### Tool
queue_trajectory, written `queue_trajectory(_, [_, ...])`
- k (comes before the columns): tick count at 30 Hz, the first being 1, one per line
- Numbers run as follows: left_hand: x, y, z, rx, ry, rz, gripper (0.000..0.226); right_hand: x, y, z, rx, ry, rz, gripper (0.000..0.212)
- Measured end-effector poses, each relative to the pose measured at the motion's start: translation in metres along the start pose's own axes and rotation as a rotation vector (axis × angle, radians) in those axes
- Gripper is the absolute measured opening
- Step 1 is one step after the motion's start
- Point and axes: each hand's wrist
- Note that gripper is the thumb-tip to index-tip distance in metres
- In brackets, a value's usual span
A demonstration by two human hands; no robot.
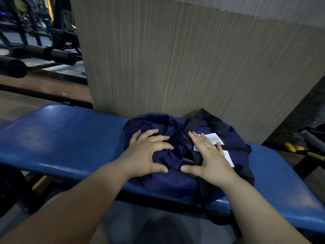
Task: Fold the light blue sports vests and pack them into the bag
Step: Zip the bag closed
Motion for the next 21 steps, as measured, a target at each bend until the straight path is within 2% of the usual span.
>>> queue_trajectory(4, [0.011,-0.001,0.005,0.043,0.009,0.100,0.074,0.002,0.002,0.007,0.025,0.044,0.105,0.096])
queue_trajectory(9, [0.013,0.007,0.013,0.160,-0.061,0.067,0.046,0.002,0.005,0.010,0.070,0.066,0.117,0.089])
queue_trajectory(11, [0.011,0.010,0.015,0.180,-0.093,0.015,0.037,0.004,0.005,0.010,0.059,0.063,0.086,0.092])
queue_trajectory(14, [0.008,0.014,0.016,0.263,-0.095,-0.056,0.022,0.009,0.004,0.009,0.028,0.034,0.030,0.112])
queue_trajectory(17, [0.010,0.007,0.021,0.434,-0.038,-0.130,0.039,0.010,0.006,0.007,0.022,0.006,-0.037,0.118])
queue_trajectory(18, [0.013,0.002,0.026,0.443,-0.029,-0.128,0.046,0.008,0.009,0.005,0.032,-0.003,-0.067,0.117])
queue_trajectory(21, [0.029,-0.013,0.055,0.279,-0.095,-0.078,0.055,0.001,0.021,-0.002,0.090,-0.037,-0.173,0.117])
Point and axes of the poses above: each hand's wrist, its own z-axis towards the middle knuckle, its own y-axis out of the palm, x = y × z, and after that the axes turned 5 degrees about x, right-handed
